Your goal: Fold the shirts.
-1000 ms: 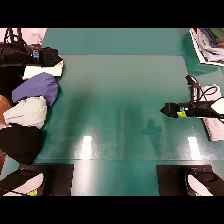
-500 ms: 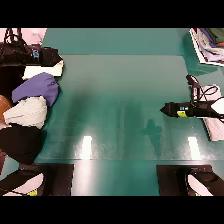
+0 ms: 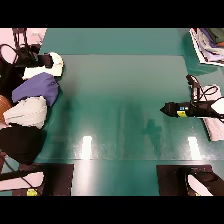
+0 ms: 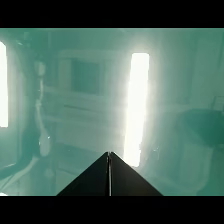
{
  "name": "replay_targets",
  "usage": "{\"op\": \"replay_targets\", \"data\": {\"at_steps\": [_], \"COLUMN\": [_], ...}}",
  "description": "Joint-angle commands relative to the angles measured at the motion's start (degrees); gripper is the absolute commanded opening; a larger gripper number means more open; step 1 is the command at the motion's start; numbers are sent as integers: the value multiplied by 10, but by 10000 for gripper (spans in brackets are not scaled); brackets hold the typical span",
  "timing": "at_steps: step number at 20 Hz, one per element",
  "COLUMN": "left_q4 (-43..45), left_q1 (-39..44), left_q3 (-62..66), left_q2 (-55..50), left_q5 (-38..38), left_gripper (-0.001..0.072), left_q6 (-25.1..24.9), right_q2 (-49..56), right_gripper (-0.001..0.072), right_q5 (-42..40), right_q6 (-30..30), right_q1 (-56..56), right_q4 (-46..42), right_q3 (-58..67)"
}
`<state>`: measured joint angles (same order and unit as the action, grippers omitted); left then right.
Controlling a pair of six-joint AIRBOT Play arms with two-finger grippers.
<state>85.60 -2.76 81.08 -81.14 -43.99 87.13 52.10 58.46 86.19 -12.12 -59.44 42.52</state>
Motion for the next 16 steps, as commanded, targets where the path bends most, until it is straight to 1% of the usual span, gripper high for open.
{"op": "replay_targets", "data": {"at_steps": [1,4,8,11,16], "left_q4": [21,21,22,32,45], "left_q1": [-40,-48,-48,-48,-48], "left_q3": [20,74,124,142,142], "left_q2": [-92,-169,-228,-246,-250], "left_q5": [47,35,41,47,85], "left_gripper": [596,596,596,596,596], "left_q6": [5,-7,-17,-21,-21], "right_q2": [0,0,0,0,0], "right_gripper": [16,16,16,16,16], "right_q5": [-1,-14,-14,-13,-13], "right_q6": [0,-1,-1,-1,-1], "right_q1": [0,-1,-1,-1,-1], "right_q4": [15,46,59,59,59], "right_q3": [0,0,0,0,0]}}
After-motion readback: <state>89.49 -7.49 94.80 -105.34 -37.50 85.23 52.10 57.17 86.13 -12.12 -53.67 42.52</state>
